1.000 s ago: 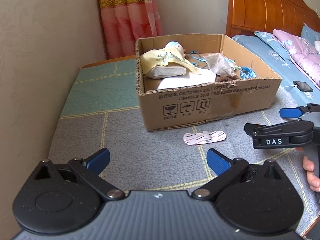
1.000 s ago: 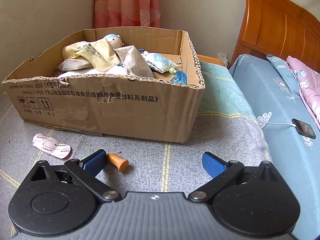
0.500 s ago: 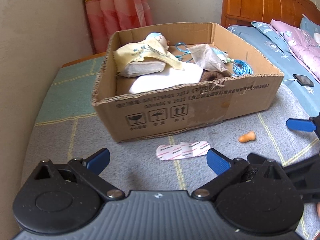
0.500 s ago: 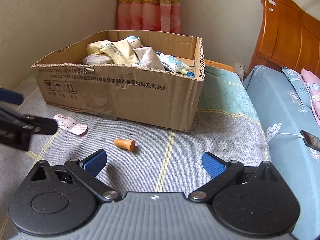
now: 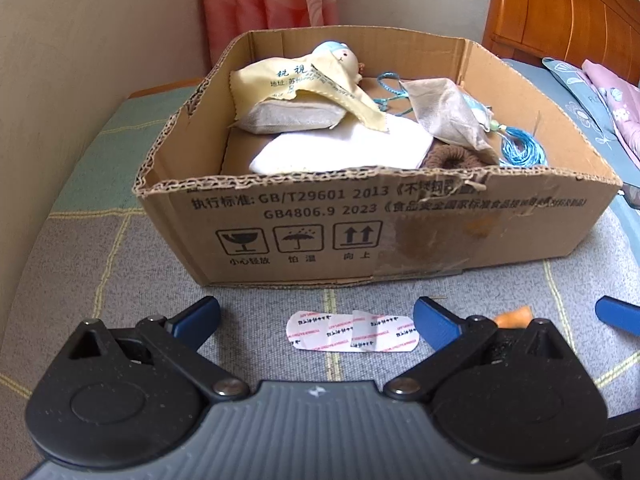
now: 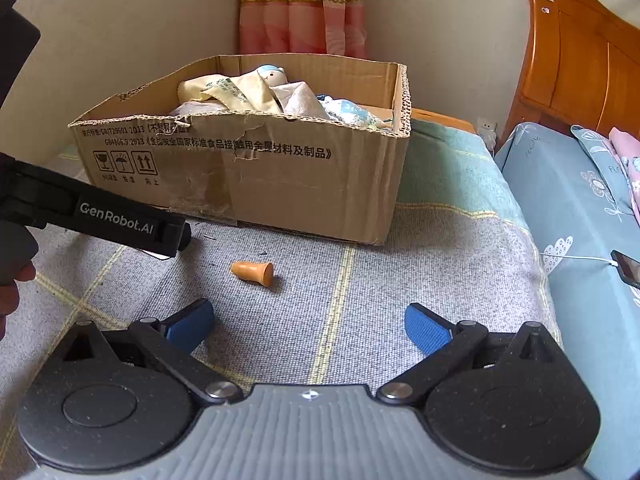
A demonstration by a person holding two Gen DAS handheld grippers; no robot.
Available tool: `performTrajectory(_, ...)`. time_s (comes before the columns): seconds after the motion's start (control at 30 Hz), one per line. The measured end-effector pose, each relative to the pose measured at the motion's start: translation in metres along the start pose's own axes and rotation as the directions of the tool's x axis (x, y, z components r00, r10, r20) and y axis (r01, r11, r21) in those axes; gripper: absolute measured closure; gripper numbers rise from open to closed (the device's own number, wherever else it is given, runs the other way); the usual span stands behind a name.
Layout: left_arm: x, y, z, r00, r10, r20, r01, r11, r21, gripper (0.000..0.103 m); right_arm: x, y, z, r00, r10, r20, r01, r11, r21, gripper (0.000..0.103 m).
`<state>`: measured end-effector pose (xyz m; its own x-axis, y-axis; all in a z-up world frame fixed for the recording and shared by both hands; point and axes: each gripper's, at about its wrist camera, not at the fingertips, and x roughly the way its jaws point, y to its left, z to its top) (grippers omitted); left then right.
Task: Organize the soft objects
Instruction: 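Lower the left gripper onto the pink-and-white patch and close it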
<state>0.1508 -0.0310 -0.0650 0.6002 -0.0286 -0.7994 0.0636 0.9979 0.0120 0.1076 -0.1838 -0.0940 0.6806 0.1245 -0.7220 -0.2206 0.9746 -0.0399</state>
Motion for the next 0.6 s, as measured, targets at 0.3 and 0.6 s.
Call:
performTrajectory(0.3, 0.007, -0.007, 0.010, 1.000, 0.022, -0.005, -0.022, 1.000, 0.005, 0.000, 0.000, 0.003, 0.000, 1.000, -0.007, -0.002, 0.007, 1.000, 0.004, 0.000)
performTrajectory(0.6, -0.006, 0.015, -0.008, 0.998, 0.005, -0.058, -0.006, 1.000, -0.025, 0.000, -0.004, 0.005, -0.002, 1.000, -0.013, -0.012, 0.013, 1.000, -0.007, 0.000)
